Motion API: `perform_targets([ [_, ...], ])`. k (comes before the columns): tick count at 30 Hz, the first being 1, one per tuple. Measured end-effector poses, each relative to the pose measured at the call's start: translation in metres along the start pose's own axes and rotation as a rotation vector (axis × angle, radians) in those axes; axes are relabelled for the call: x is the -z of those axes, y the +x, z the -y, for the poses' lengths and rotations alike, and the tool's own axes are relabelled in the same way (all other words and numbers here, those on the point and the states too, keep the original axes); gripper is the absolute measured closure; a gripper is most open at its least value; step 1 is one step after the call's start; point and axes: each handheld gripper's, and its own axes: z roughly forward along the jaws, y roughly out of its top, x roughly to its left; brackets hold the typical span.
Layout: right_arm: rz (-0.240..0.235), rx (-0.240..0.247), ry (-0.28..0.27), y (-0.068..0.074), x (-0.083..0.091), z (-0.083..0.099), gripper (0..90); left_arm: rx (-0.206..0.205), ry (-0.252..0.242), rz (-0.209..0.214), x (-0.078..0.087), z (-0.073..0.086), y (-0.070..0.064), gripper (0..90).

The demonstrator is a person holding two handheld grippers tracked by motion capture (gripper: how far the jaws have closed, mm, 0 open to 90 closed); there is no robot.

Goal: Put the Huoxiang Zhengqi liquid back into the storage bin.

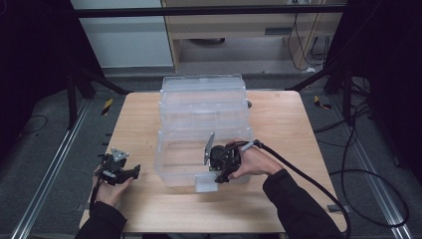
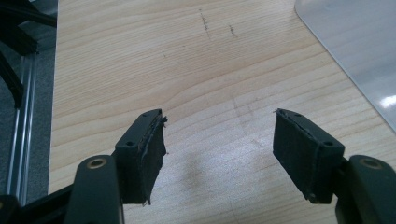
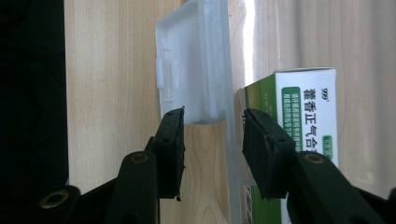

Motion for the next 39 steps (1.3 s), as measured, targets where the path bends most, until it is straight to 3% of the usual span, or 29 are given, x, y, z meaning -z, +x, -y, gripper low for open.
perform_targets([
  [17,-0.014,-0.015,0.008,-0.003,-0.011,0.003,63.9,-0.022,-0.021,0.014,0.006,-0.005,-0.002,33.1],
  [23,-0.012,-0.015,0.017,-0.001,-0.012,0.002,64.4,-0.028,-0.051,0.022,0.013,-0.011,0.001,33.2],
  [31,0.006,-0.003,0.015,0.001,-0.012,0.002,64.8,-0.009,-0.123,0.045,0.031,-0.028,0.01,33.4],
  [39,0.003,-0.002,0.016,0.001,-0.012,0.002,64.8,-0.051,-0.151,0.043,0.041,-0.049,0.01,33.4],
])
